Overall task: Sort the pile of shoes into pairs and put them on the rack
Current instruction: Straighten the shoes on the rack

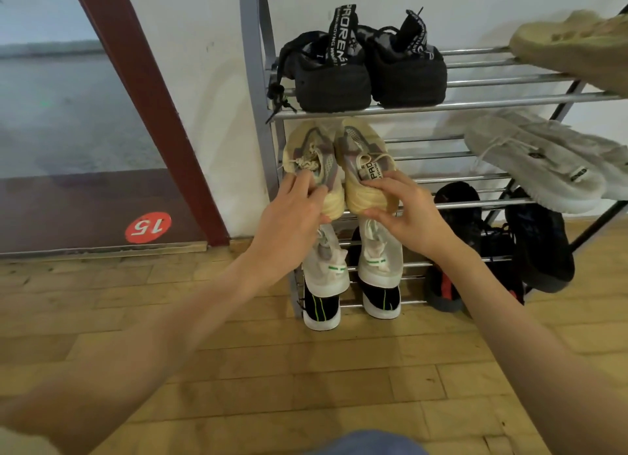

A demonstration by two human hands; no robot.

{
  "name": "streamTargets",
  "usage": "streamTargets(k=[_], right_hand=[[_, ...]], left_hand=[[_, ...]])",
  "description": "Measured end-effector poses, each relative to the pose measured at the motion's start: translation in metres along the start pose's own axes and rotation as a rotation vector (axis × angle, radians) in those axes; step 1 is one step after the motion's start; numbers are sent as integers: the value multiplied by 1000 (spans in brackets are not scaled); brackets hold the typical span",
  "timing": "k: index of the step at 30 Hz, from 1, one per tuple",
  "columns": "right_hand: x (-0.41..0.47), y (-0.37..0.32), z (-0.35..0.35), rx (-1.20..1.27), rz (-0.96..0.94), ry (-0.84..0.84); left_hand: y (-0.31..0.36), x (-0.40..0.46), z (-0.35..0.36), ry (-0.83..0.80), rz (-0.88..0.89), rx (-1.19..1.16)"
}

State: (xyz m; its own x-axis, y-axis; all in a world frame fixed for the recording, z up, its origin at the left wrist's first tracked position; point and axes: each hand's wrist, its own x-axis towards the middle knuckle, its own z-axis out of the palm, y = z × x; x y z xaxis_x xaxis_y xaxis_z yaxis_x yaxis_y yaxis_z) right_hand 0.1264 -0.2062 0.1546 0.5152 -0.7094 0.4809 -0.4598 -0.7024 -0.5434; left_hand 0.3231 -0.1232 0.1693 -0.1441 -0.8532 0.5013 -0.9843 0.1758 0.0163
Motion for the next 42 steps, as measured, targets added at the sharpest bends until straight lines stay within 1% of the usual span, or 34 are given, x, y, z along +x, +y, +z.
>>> streamTargets(k=[4,8,10,12,14,15,16,17,18,19,21,22,24,27,29,31,33,35,36,38,40,42], right_hand=[[2,1,1,-12,-5,-22],[-4,-1,3,-24,-21,-22],[-16,-3,7,-64,-24,-1],[-35,-5,14,-128,-45,119],[-55,-1,21,-207,-152,275],[-63,4,24,-262,-238,286],[-70,11,28,-328,-330,238],[-75,18,32,-399,-402,157],[-78,25,37,-459,-438,78],[-80,30,41,-495,-432,26],[-82,39,53,-498,-299,-4],[-84,44,58,-478,-206,-15],[-86,51,68,-440,-66,-64],[-84,61,73,-433,7,-175],[-79,67,75,-391,68,-164],[-79,71,81,-310,142,-101],[-86,73,92,-278,145,-18],[-91,74,101,-246,176,23],[-91,75,103,-225,203,21],[-85,81,105,-197,188,21],[-81,87,101,-121,130,40],[-82,90,95,18,56,79]], left_hand=[[0,-4,5,-6,15,10],[8,-14,1,-5,31,-83],[12,-21,2,12,10,-151],[15,-33,5,83,-55,-235],[19,-46,11,232,-126,-298],[21,-53,16,298,-140,-312],[22,-59,22,324,-134,-320],[23,-65,30,303,-113,-323],[23,-70,39,239,-95,-321],[24,-75,48,144,-93,-317],[27,-81,66,-44,-116,-294],[29,-82,73,-106,-129,-274],[32,-81,81,-180,-141,-220],[34,-69,85,-268,-98,-147],[34,-59,87,-333,-107,-116],[33,-49,92,-446,-123,-43],[34,-39,95,-557,-101,82],[38,-33,98,-621,-122,127],[39,-34,100,-617,-157,92],[39,-42,103,-505,-220,-39],[41,-54,104,-368,-222,-154],[40,-62,105,-264,-193,-236]])
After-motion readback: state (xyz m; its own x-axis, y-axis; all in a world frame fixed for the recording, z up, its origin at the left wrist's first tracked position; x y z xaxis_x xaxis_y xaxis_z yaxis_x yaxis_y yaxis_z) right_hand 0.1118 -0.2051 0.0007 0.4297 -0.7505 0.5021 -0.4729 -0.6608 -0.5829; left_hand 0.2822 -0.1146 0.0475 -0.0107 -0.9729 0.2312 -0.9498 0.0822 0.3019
